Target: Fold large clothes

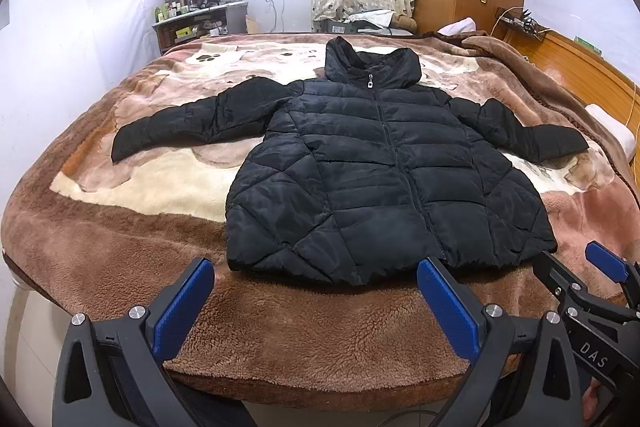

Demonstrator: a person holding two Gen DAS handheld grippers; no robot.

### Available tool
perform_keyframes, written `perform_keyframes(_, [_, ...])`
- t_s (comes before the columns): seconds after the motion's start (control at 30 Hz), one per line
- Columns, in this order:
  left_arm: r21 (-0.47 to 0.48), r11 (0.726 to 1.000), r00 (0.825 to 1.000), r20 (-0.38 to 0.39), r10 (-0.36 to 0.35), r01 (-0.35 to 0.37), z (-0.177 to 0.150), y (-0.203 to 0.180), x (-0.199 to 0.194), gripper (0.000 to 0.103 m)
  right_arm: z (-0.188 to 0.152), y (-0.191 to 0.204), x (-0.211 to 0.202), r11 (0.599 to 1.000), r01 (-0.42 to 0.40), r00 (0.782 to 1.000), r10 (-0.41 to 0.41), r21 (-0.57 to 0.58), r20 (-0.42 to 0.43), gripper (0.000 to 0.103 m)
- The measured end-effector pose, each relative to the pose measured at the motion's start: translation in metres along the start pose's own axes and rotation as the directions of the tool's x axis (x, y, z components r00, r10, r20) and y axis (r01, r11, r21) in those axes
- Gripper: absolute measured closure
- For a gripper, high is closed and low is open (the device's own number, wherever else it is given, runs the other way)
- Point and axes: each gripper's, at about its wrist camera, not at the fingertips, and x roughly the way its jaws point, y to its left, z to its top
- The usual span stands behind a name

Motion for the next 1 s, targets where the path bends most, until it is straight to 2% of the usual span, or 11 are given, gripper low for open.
perform_keyframes(1.0, [0.009,1.0,1.0,-0.016,0.013,-0.013,0.001,-0.003,0.011,0.0,0.002,-0.001,0.012,1.0,0.013,1.0,-0.013,-0.001,-0.023,0.016])
